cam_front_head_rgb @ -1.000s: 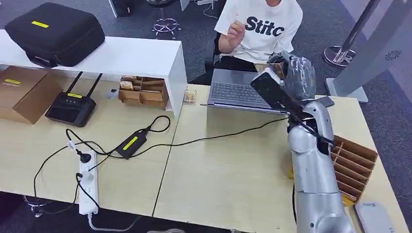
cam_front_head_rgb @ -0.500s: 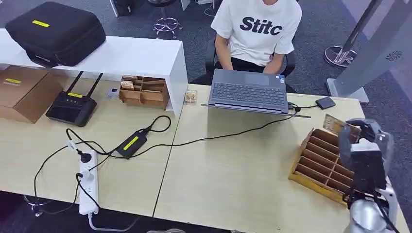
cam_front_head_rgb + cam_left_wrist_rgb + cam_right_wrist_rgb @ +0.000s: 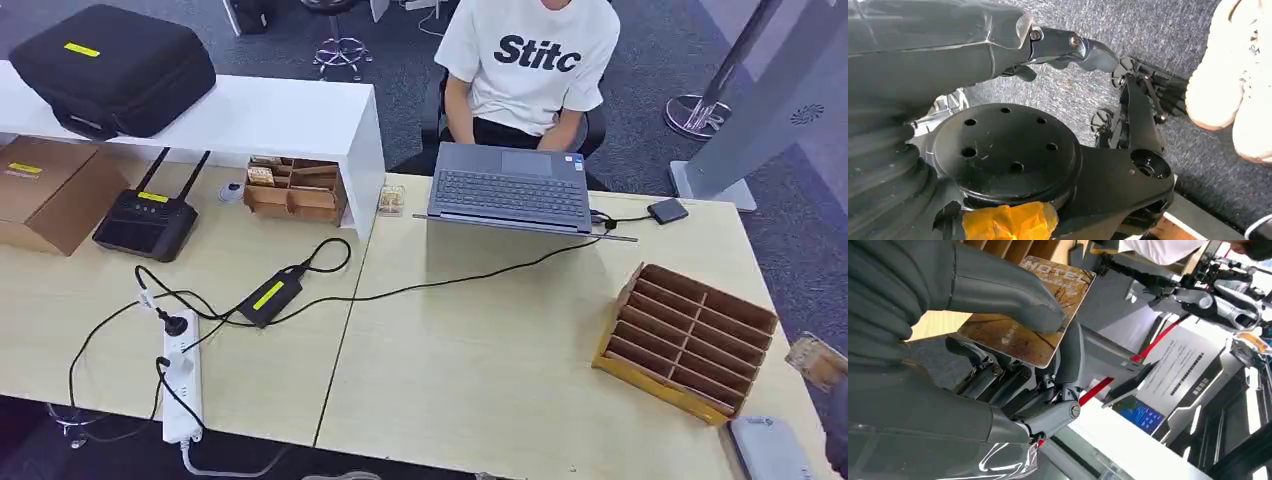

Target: Pass the card to the sensor for recognition and then transmit it.

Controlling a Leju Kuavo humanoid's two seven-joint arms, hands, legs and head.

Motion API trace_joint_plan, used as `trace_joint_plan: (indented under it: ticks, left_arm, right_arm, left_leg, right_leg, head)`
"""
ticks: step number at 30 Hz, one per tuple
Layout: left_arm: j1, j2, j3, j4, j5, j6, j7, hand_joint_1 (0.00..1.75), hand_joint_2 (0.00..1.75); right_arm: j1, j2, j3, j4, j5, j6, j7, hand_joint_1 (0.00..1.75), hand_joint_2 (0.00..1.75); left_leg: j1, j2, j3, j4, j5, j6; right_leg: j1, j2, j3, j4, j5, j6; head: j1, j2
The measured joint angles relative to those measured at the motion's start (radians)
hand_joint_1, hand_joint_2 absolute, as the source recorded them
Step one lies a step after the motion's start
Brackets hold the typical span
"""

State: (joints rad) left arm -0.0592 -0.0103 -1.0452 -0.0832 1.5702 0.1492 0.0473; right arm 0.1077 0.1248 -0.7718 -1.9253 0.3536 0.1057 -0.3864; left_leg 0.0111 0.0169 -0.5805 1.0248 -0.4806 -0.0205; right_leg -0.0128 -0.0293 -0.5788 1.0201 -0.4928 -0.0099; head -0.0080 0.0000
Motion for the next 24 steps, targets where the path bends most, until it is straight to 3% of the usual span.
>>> trace_joint_plan:
  ticks: [6,16,20,24]
  left_arm:
    - [0.0,-0.006,0.016,0.0,0.0,0.007,-0.002,0.0,1.75]
    - [0.0,-0.01,0.028,0.0,0.0,0.009,-0.002,0.0,1.75]
    - [0.0,-0.01,0.029,0.0,0.0,0.009,-0.002,0.0,1.75]
    - [0.0,-0.01,0.029,0.0,0.0,0.009,0.0,0.0,1.75]
  right_arm:
    - [0.027,0.017,-0.015,-0.011,0.14,0.059,0.061,1.75,1.75]
    - [0.039,0.021,-0.029,-0.006,0.17,0.096,0.084,1.75,1.75]
    - [0.04,0.021,-0.037,0.014,0.251,0.171,0.117,1.75,1.75]
    - [0.04,0.021,-0.04,0.039,0.341,0.174,0.137,1.75,1.75]
  left_leg:
    - [0.0,0.0,0.0,0.0,0.0,0.0]
    - [0.0,0.001,0.0,0.0,0.0,0.0]
    - [0.0,0.001,0.0,0.0,0.0,0.0]
    - [0.0,0.001,0.0,0.0,0.0,0.0]
  right_leg:
    - [0.0,0.0,0.0,0.0,0.0,0.0]
    - [0.0,0.0,0.0,0.0,0.0,0.0]
    - [0.0,0.0,0.0,0.0,0.0,0.0]
    - [0.0,0.001,0.0,0.0,0.0,0.0]
  head:
    - [0.0,0.0]
    - [0.0,0.0]
    - [0.0,0.0]
    - [0.0,0.0]
